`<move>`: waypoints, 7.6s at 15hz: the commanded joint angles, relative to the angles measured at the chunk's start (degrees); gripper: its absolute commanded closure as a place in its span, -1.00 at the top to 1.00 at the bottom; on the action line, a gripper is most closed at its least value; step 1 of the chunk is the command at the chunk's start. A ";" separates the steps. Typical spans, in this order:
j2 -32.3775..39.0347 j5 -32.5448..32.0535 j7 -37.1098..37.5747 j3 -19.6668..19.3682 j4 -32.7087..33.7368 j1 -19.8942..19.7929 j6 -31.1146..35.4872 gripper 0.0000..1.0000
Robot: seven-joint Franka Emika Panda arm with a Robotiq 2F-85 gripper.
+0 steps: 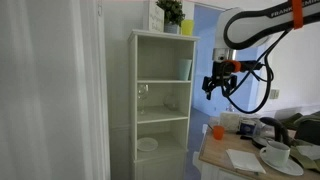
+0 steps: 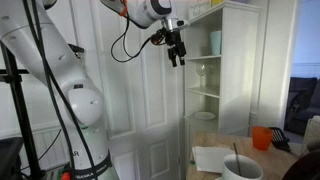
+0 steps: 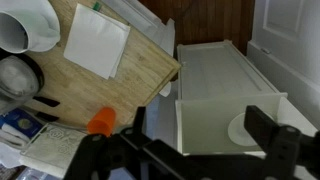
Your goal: Take the spoon out of the teacup and put it on the paper towel
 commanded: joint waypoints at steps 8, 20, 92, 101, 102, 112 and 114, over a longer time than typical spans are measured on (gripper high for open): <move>0.17 -0.49 0.40 -0.96 0.17 1.20 -0.17 1.00; -1.50 -6.78 20.00 -1.86 -4.84 -3.79 1.04 1.00; 24.29 7.33 45.02 -31.84 -10.37 -15.93 19.43 0.17; 24.71 9.89 41.60 -32.48 -9.35 -15.85 17.34 -0.33; 24.67 9.93 41.44 -32.49 -9.37 -15.86 17.18 -0.50; 23.97 9.23 41.64 -32.97 -9.04 -16.24 15.81 -0.99; 23.49 9.12 41.72 -33.15 -8.91 -16.35 15.16 -0.99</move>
